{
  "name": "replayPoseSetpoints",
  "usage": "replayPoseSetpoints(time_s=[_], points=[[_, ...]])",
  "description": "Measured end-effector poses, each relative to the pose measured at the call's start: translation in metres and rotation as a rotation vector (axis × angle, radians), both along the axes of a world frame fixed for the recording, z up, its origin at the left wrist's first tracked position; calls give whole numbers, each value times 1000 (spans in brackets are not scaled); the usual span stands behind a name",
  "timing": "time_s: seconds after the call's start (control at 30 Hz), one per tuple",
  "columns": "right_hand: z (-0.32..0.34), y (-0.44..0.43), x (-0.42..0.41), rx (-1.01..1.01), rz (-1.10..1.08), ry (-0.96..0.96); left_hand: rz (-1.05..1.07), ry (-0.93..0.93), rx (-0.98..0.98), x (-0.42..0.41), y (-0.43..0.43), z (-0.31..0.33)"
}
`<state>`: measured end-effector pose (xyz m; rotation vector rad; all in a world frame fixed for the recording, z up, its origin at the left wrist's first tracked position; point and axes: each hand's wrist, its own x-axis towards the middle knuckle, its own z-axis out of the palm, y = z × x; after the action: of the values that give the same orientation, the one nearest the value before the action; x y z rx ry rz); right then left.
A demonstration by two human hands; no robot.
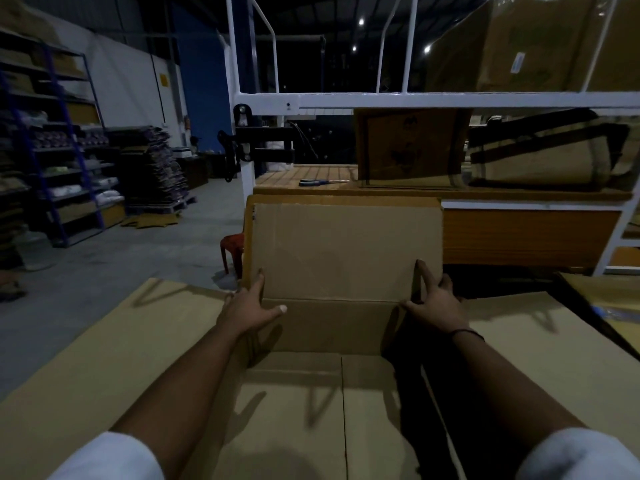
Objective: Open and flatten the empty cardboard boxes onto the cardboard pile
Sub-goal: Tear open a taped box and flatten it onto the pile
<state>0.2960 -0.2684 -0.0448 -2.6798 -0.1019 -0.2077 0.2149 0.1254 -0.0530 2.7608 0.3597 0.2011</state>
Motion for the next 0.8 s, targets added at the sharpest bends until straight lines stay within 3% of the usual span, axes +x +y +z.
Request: replayPoseSetpoints(time_s=[0.37, 0.8], points=[[-1, -23, -6, -155, -8, 49, 18, -15, -132, -2, 7, 0], [7, -19, -7, -199, 4, 93, -25, 88, 46, 0, 2, -3]])
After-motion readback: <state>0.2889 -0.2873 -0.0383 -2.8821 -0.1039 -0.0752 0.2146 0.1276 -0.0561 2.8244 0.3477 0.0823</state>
